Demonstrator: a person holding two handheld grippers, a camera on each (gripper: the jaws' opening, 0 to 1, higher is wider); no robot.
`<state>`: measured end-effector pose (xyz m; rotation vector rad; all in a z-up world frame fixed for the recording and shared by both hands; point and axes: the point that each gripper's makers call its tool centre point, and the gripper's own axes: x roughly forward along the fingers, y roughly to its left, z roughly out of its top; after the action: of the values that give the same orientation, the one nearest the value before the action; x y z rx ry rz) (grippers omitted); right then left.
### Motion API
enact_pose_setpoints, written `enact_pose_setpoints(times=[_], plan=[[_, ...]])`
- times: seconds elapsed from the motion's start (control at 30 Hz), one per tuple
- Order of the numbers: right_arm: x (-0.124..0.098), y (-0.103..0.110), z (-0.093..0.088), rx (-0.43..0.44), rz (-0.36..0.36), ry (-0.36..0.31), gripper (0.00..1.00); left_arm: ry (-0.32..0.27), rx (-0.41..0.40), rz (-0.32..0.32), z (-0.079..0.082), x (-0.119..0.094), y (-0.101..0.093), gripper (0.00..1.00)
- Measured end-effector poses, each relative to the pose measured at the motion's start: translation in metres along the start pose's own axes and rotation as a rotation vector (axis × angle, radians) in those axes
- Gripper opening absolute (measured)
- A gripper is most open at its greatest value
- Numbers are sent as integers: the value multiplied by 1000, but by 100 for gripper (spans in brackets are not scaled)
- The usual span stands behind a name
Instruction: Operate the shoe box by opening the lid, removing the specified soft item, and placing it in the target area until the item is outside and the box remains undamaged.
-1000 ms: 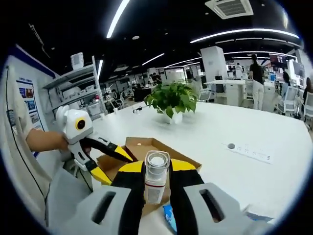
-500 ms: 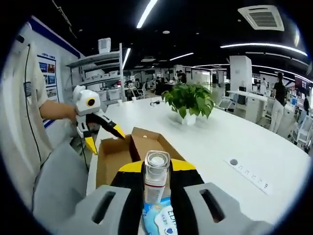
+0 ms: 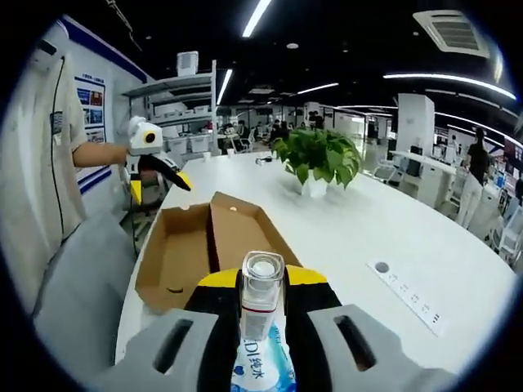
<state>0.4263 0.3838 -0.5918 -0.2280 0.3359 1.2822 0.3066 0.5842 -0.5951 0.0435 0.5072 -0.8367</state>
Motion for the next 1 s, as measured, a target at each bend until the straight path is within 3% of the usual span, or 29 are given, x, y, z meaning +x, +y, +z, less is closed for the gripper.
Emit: enact_pose_setpoints(times=[0.4,1.0], plan=[[15,-39,-26,-24,-93,33,17,49,-23,7,-15,4,5,66],[37,-55,-70,-39,-121,108,17,76,-70,34,-33,2,12,65]])
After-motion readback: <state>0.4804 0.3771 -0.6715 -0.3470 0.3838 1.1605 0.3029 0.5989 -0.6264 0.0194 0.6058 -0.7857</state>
